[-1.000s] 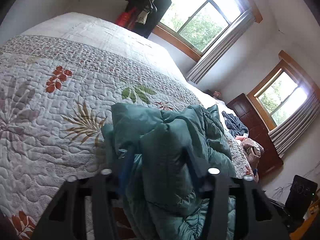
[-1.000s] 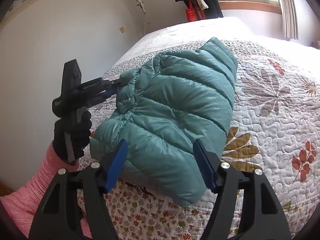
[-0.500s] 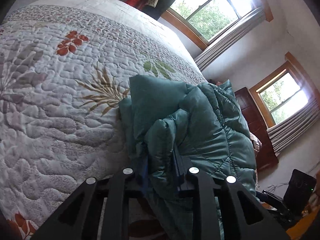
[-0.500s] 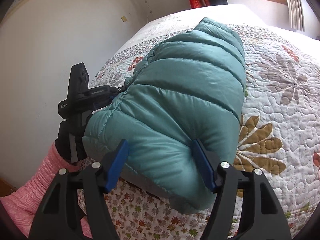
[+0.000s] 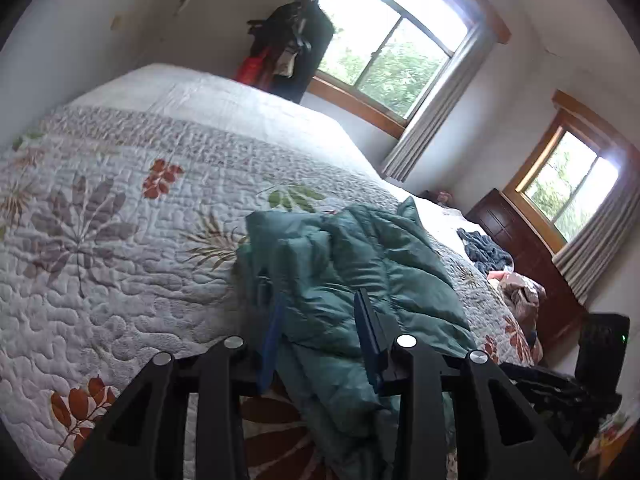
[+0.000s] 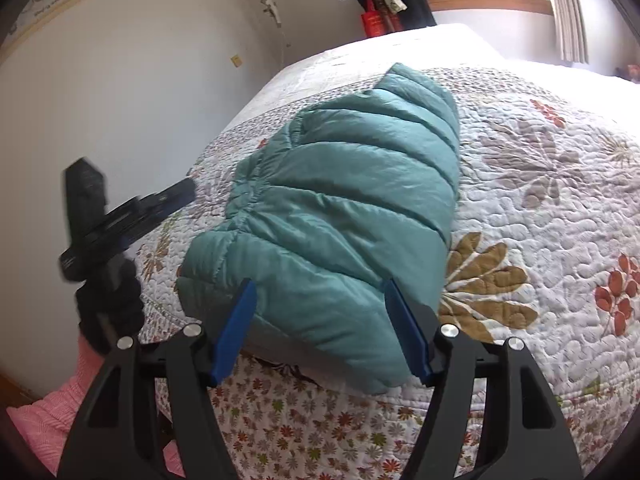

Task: Fold large clothes

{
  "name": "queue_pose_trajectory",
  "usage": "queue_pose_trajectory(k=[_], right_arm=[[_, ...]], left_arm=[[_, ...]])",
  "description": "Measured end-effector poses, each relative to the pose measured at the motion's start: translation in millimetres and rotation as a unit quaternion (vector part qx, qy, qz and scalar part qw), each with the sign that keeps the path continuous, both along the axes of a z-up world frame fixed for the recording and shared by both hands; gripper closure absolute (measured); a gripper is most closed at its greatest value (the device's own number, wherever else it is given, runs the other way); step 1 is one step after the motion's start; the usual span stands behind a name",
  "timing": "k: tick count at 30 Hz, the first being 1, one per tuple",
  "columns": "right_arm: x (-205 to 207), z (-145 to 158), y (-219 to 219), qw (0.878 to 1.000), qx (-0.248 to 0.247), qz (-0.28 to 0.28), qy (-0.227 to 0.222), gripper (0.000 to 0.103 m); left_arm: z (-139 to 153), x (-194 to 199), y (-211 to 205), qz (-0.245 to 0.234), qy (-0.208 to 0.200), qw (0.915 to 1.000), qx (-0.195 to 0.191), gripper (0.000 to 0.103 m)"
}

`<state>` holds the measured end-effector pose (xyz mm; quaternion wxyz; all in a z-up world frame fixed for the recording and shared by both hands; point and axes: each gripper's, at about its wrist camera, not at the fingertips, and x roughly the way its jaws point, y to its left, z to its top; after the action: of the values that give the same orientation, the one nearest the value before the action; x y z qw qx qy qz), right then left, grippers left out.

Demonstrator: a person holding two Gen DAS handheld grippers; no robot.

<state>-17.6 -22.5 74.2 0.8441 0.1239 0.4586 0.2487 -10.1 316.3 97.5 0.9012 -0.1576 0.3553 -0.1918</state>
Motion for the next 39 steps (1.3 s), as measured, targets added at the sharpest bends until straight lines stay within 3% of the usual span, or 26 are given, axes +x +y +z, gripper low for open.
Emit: queue_pose_trajectory(k=[3,6,9,13,16,18,21,24,30,34,39], right_arm=[[1,-7,-6,1.000,0.007,-0.014,0.014,0.036],[2,-18,-9,0.999,0.009,-0.019,0.027,0.036],[5,-30,-7,0.999,-0.003,-0.020,0.037,0.036],[2,-30,-7,0.999,-0.008,-0.024,0.030,0.036],[-7,-22,-10,0.999,-0.006,-0.034,0.012,0.027],[-16,-14,-11,0.999,-0.014,-0.046,-0.008,0.015],[-30,-3,-10,0.997,-0.037,-0.064,-0.038,0.008],[-43,6,-7,0.994,-0.059,-0.077,-0.054,0.004],[-61,13,1,0.983,-0.125,-0.109,-0.078,0.003],[-71,12,0,0.985,-0.110,-0.107,-0.075,0.003],[-84,10,1,0.985,-0.108,-0.110,-0.075,0.003]], left_arm=[[-3,-13,-24,-0.035,0.002,0.9990,0.029,0.064],[-24,-17,-36,-0.043,0.026,0.9969,0.060,0.064],[-42,-19,-34,-0.038,0.049,0.9964,0.057,0.060],[-40,-29,-28,-0.030,0.051,0.9968,0.053,0.058],[-29,-40,-23,-0.018,0.049,0.9976,0.046,0.046],[-21,-48,-20,-0.012,0.045,0.9979,0.045,0.033],[-11,-63,-21,0.009,0.037,0.9968,0.071,0.015],[-3,-79,-26,0.035,0.026,0.9934,0.106,0.005],[3,-101,-32,0.053,0.018,0.9910,0.122,0.004],[2,-111,-45,0.050,0.018,0.9867,0.154,0.004],[2,-124,-48,0.055,0.024,0.9878,0.144,0.004]])
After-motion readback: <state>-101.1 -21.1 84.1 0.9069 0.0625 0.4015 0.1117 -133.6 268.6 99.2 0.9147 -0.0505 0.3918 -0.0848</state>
